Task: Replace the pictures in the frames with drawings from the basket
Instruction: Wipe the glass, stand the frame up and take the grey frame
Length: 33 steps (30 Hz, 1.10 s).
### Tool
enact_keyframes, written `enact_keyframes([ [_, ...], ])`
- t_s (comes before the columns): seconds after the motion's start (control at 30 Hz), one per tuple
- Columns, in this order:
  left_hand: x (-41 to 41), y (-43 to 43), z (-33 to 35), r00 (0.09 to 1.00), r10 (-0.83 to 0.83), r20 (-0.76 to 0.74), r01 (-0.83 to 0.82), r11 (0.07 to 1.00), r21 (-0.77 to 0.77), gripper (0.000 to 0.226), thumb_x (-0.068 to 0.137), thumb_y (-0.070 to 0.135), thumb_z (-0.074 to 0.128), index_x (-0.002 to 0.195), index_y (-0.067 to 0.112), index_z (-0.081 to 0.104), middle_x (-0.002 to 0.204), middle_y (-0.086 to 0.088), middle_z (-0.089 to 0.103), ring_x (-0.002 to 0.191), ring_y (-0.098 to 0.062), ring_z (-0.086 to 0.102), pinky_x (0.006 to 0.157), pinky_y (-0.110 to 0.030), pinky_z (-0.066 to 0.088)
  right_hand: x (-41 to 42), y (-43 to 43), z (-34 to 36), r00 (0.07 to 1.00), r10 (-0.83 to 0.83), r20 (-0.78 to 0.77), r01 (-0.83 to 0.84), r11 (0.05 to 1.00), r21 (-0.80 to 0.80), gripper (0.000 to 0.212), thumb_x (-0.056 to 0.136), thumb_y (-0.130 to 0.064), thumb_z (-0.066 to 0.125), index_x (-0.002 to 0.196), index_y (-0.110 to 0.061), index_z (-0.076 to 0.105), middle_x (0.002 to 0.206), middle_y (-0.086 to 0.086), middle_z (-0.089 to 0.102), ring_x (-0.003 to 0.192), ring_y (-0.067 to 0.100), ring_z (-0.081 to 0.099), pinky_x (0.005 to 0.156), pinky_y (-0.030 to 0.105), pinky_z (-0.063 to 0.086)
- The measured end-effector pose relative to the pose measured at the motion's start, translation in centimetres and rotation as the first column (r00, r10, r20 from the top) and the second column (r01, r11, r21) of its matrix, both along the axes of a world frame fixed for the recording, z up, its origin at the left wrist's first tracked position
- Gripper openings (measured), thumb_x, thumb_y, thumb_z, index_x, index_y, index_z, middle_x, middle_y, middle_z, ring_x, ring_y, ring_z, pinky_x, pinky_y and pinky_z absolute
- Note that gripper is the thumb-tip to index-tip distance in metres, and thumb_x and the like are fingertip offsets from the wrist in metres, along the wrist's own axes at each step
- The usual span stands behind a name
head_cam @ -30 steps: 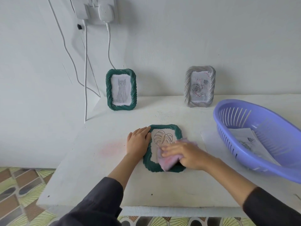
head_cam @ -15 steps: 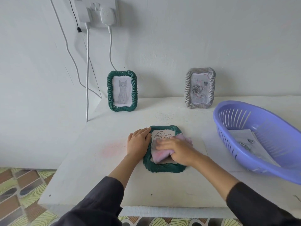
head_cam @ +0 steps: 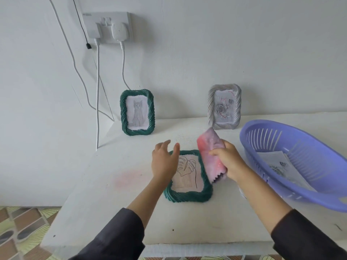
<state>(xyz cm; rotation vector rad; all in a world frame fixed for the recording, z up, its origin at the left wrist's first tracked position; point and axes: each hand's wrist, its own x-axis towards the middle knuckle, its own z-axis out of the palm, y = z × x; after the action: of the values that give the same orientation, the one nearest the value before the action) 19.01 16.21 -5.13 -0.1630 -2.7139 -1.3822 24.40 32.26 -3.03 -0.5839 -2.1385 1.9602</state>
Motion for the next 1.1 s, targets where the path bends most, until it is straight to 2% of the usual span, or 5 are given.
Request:
enact_keyframes([
  [0.23, 3.2, 3.1, 2.2, 0.953, -0.186, 0.239, 0.196, 0.98, -0.02, 0.08, 0.08, 0.064, 0.051, 0.144, 0.023, 0.024, 0.137, -0.013, 0.041, 0.124, -0.032, 0.046, 0.101, -0.039, 0.037, 0.0, -3.9, -0.8, 0.976, 0.217, 0.031, -0.138, 0.717, -0.684, 0.06, 0.095, -0.05, 0.018, 0.098, -0.011, 0.063, 0.092, 0.013, 0.068, 0.089, 0.025, 0.062, 0.075, 0.034, 0.046],
  [0.4, 2.0, 1.3, 2.1, 0.956, -0.168, 0.239, 0.182, 0.982, -0.038, 0.063, 0.08, 0.047, 0.055, 0.136, 0.024, 0.035, 0.126, -0.01, 0.045, 0.107, -0.028, 0.052, 0.091, -0.035, 0.041, 0.0, -4.9, -1.3, 0.95, 0.307, -0.062, -0.252, 0.629, -0.735, 0.071, 0.096, -0.053, 0.008, 0.122, -0.003, 0.052, 0.105, 0.014, 0.061, 0.103, 0.025, 0.054, 0.089, 0.034, 0.041],
  [0.57, -0.4, -3.3, 1.3, 0.991, -0.036, 0.127, 0.074, 0.948, -0.31, 0.056, 0.08, 0.045, 0.052, 0.13, 0.022, 0.041, 0.115, -0.009, 0.046, 0.095, -0.026, 0.053, 0.083, -0.036, 0.048, 0.0, -4.1, -2.4, 0.977, 0.184, 0.106, -0.191, 0.98, 0.06, 0.043, 0.1, -0.035, 0.028, 0.127, -0.012, 0.051, 0.132, 0.004, 0.055, 0.119, 0.017, 0.05, 0.102, 0.028, 0.034],
  [0.7, -2.6, -8.0, -0.4, 0.978, 0.179, 0.103, -0.089, 0.814, -0.574, 0.064, 0.08, 0.053, 0.051, 0.133, 0.022, 0.035, 0.128, -0.009, 0.035, 0.116, -0.034, 0.041, 0.092, -0.044, 0.04, 0.7, -2.3, -4.7, 0.992, 0.034, 0.124, -0.107, 0.758, 0.643, 0.046, 0.097, -0.019, 0.037, 0.143, -0.012, 0.033, 0.15, 0.003, 0.033, 0.139, 0.016, 0.03, 0.113, 0.028, 0.023],
  [1.1, -2.7, -9.7, -3.5, 0.962, 0.165, 0.216, 0.029, 0.73, -0.683, 0.079, 0.083, 0.074, 0.021, 0.148, 0.032, 0.008, 0.153, -0.005, 0.01, 0.137, -0.029, 0.019, 0.108, -0.047, 0.019, 0.9, -2.0, -7.5, 0.972, -0.013, 0.236, -0.186, 0.575, 0.797, 0.049, 0.1, -0.024, 0.027, 0.146, -0.009, 0.023, 0.156, 0.003, 0.021, 0.145, 0.016, 0.015, 0.118, 0.027, 0.009],
])
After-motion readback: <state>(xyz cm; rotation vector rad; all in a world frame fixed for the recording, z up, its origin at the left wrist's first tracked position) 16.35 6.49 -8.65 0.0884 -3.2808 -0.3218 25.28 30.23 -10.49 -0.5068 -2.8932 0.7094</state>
